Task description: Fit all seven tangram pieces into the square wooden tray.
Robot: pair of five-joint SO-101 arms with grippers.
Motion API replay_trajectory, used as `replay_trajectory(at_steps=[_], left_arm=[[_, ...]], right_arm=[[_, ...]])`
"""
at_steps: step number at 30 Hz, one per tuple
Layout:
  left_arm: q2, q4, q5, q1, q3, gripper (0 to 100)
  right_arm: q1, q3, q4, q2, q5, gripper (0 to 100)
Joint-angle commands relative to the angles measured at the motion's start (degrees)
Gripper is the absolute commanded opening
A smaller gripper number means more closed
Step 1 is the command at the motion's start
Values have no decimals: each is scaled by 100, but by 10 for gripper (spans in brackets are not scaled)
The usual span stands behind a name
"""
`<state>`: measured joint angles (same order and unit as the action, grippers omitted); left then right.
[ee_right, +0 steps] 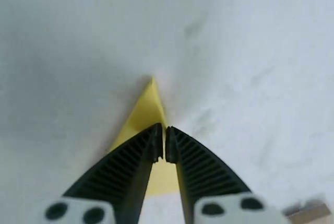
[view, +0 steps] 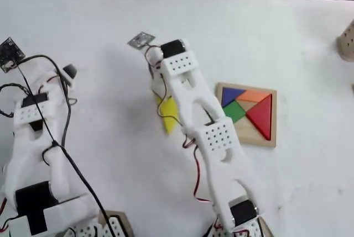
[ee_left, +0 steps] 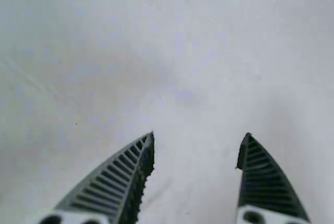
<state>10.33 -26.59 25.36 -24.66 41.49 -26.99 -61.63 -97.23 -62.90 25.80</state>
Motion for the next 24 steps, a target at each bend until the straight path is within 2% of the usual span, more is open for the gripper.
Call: replay_trajectory(at_steps=[1, 5, 10, 20, 24], left_arm=[[13, 88, -62, 127, 0, 268], [13, 105, -62, 127, 0, 268], [13, 105, -62, 136, 0, 268], [13, 97, -62, 136, 0, 268], [13, 88, -62, 136, 0, 268]], right_arm=[[31, 782, -110, 646, -360, 20], [57, 1565, 92, 1323, -668, 20], [22, 3182, 875, 2114, -765, 20], [31, 7156, 2844, 5156, -1266, 31], [31, 8062, 3116, 5736, -1749, 173]])
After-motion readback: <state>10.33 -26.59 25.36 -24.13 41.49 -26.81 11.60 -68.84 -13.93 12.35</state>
